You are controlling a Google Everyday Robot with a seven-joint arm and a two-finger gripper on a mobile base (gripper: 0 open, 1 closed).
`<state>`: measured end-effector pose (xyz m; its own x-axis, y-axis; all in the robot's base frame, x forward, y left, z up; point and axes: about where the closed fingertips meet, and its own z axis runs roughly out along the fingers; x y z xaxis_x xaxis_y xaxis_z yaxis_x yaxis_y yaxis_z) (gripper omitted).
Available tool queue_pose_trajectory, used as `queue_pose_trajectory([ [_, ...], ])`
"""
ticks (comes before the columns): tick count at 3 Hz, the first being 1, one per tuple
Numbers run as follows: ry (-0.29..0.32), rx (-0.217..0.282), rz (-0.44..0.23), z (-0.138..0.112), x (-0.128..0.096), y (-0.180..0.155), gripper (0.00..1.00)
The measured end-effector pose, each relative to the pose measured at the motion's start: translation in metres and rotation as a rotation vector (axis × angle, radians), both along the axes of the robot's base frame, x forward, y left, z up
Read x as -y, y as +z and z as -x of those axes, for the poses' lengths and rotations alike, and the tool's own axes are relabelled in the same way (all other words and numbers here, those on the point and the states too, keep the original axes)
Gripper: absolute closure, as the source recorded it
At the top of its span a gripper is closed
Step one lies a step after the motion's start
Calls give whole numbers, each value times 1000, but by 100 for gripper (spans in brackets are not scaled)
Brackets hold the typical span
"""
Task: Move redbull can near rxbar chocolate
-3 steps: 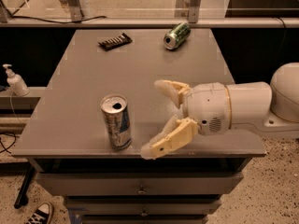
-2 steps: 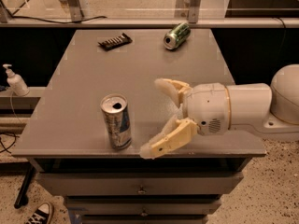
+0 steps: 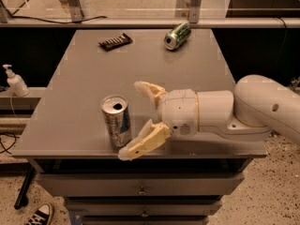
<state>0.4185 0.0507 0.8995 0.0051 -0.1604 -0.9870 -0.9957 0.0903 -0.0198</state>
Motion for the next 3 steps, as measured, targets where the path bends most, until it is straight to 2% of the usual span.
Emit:
queue_pose_trajectory([
  [1, 25, 15, -40, -3, -26, -6, 0],
  [2, 42, 26, -67, -2, -45, -9, 18],
  [3, 41, 32, -79, -2, -50, -11, 41],
])
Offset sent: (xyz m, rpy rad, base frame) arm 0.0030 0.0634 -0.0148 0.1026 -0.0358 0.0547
